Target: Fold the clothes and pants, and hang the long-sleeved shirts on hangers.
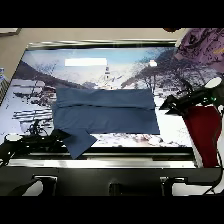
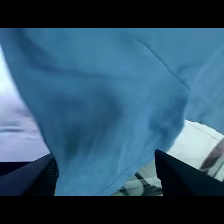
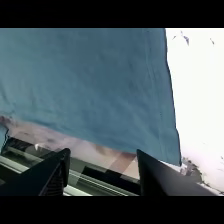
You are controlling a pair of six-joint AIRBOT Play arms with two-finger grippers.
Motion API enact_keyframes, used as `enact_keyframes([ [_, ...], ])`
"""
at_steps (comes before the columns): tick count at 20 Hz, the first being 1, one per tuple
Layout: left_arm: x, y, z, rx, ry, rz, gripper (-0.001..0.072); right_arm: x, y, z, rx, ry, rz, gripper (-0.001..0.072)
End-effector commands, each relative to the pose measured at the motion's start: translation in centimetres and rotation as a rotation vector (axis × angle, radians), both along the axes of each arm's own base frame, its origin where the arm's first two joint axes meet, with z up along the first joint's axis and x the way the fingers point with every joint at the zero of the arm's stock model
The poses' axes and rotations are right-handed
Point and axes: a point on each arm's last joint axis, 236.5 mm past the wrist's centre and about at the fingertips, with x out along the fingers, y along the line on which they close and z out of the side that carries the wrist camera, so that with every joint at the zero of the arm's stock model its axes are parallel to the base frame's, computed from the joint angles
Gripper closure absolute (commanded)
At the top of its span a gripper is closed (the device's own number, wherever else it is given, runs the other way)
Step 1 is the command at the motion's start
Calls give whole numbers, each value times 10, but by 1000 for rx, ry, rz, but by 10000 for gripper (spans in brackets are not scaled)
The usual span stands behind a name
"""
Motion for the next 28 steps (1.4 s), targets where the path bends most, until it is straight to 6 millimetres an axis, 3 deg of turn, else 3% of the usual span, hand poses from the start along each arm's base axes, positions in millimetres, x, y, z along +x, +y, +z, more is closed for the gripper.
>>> enact_keyframes([
  [1,-7,-12,-16,-1,54,-28,224,7,-1,10,-10,-35,-41,237],
  [2,-7,-13,-16,-2,56,-28,506,6,-3,13,-18,-45,-38,237],
  [3,-6,-12,-15,-2,52,-28,693,2,-10,13,-60,-49,-20,237],
  [5,-3,-13,-10,-11,51,-28,687,-6,-41,4,-184,-30,-32,240],
  [7,2,-13,-4,-17,37,-39,688,-8,-49,-5,-145,-25,-76,240],
  [9,8,-13,2,-18,20,-47,688,-20,-52,-26,-122,4,-89,238],
  [13,23,-11,16,-19,-19,-61,688,-50,-35,-75,-52,69,-73,237],
  [16,28,-13,28,-33,-37,-86,688,-68,-21,-97,-9,87,-55,237],
  [20,30,-14,31,-38,-43,-93,688,-82,-12,-109,17,108,-44,237],
  [24,30,-14,32,-39,-42,-94,688,-74,3,-110,83,75,-101,238],
  [28,30,-14,32,-40,-39,-91,688,-81,21,-113,92,97,-64,242],
])
